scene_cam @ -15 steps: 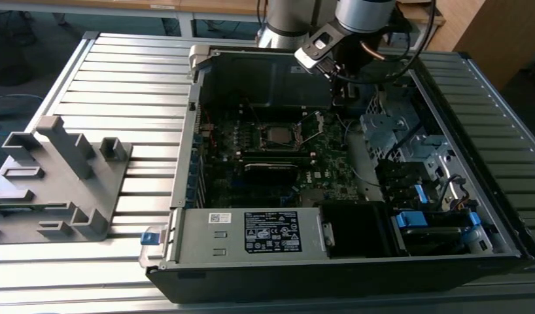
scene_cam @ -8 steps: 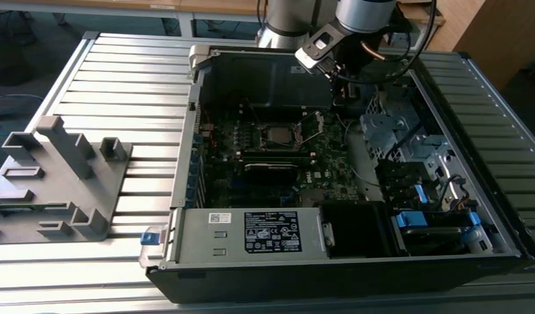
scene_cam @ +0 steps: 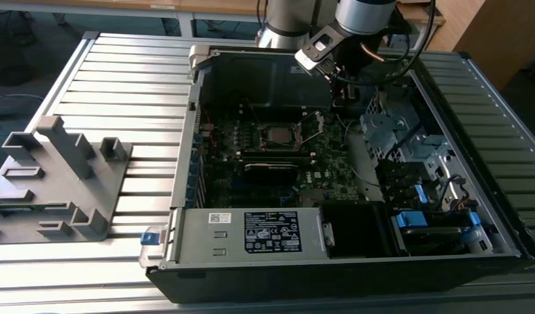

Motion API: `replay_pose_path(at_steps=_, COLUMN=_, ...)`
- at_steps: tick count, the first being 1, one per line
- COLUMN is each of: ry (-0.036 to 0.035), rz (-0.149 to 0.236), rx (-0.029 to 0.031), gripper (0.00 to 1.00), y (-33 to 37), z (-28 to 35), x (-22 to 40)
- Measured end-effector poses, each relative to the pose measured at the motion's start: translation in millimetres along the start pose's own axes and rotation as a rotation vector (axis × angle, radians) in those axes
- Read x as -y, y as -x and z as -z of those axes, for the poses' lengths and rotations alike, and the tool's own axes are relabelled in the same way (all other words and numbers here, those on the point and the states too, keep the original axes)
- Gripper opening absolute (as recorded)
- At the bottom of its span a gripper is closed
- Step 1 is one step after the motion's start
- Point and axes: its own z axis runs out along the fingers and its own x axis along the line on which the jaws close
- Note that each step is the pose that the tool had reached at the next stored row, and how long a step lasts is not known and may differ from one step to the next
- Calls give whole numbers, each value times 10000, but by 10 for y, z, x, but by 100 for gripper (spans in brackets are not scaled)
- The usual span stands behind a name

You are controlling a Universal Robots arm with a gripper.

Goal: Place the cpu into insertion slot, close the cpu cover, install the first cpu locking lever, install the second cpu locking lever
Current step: 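Close the cpu cover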

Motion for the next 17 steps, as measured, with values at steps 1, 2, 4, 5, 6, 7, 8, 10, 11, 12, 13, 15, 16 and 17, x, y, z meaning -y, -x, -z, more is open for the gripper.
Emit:
replay_pose_path(at_steps=1, ry=0, rz=0, rx=0, gripper=11, y=0, z=0, x=0)
replay_pose_path(at_steps=2, ry=1, rz=0, rx=-3, gripper=11, y=0, z=-2, x=0)
replay_pose_path(at_steps=4, ry=1, rz=0, rx=-3, gripper=11, y=0, z=-4, x=0)
replay_pose_path(at_steps=5, ry=1, rz=0, rx=-4, gripper=11, y=0, z=-6, x=0)
replay_pose_path(at_steps=6, ry=1, rz=0, rx=-5, gripper=11, y=0, z=-8, x=0)
replay_pose_path(at_steps=7, ry=2, rz=0, rx=-6, gripper=11, y=0, z=-12, x=0)
replay_pose_path(at_steps=8, ry=1, rz=0, rx=-3, gripper=11, y=0, z=-15, x=1)
replay_pose_path(at_steps=10, ry=1, rz=0, rx=-1, gripper=11, y=0, z=-17, x=1)
replay_pose_path(at_steps=11, ry=0, rz=0, rx=0, gripper=11, y=0, z=-17, x=1)
replay_pose_path(at_steps=12, ry=1, rz=0, rx=-3, gripper=11, y=0, z=-19, x=1)
replay_pose_path(at_steps=13, ry=1, rz=0, rx=-3, gripper=11, y=0, z=-19, x=1)
replay_pose_path(at_steps=15, ry=1, rz=-1, rx=-3, gripper=11, y=0, z=-20, x=-1)
replay_pose_path(at_steps=16, ry=1, rz=1, rx=-3, gripper=11, y=0, z=-20, x=-3)
replay_pose_path(at_steps=17, ry=1, rz=1, rx=-4, gripper=11, y=0, z=-21, x=-6)
